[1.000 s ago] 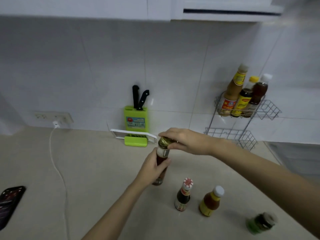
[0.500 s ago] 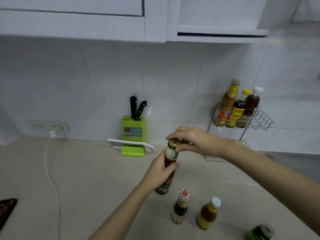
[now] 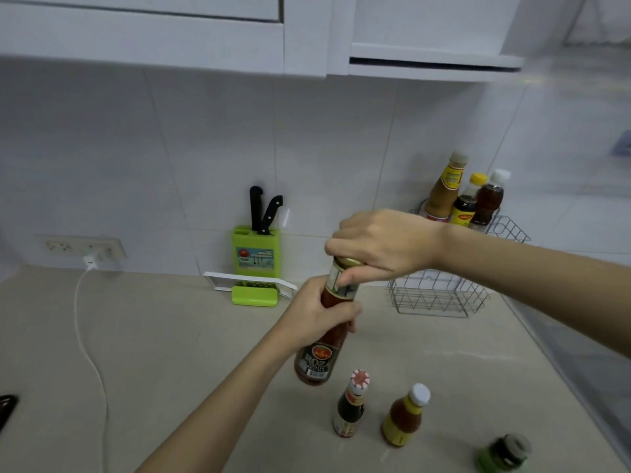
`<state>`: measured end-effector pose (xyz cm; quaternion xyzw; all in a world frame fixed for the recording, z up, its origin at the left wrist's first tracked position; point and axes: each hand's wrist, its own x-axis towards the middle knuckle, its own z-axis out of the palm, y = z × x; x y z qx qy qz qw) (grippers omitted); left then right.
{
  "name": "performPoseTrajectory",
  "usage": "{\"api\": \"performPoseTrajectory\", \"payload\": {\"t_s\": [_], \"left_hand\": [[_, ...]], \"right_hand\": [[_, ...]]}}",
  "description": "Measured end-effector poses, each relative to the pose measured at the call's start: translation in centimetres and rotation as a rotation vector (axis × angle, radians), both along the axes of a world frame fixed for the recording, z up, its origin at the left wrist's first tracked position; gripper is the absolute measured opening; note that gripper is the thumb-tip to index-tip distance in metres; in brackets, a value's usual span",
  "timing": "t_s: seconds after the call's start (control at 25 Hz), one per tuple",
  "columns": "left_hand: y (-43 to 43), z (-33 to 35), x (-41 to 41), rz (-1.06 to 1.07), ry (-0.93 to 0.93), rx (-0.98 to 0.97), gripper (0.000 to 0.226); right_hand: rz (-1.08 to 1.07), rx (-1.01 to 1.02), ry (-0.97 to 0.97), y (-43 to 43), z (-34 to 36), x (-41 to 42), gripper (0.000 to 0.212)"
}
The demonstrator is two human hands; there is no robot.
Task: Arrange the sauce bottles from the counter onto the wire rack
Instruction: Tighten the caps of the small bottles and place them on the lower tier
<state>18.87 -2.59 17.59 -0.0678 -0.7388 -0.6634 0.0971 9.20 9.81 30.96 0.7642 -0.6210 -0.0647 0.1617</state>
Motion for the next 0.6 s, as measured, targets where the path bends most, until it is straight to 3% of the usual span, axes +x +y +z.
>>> {"api": "performPoseTrajectory", "payload": {"t_s": [0.12, 0.24, 0.4, 0.52, 0.6], "left_hand": [[-0.2, 1.4, -0.1, 0.045, 0.004, -0.010, 0.011], [0.2, 1.7, -0.5, 0.298, -0.007, -0.107, 0.011], [1.5, 1.2, -0.8, 0.467, -0.050, -0.142, 0.020], [0.6, 2.5, -0.8, 0.122, -0.066, 0.026, 0.013], [-0.1, 3.8, -0.8, -0.223, -0.072, 0.160, 0.011]], "right_hand": [[-0.084, -0.087, 0.010, -0.6, 0.4, 0.5, 0.053], [-0.418, -0.206, 0.068, -0.9, -0.4, 1.2, 0.044], [-0.586, -0.123, 0.198, -1.9, -1.3, 1.0, 0.031], [-0.519, -0.120, -0.113, -1.1, 0.5, 0.6, 0.056], [-0.377, -0.086, -0.217, -0.4, 2.1, 0.9, 0.053]]}}
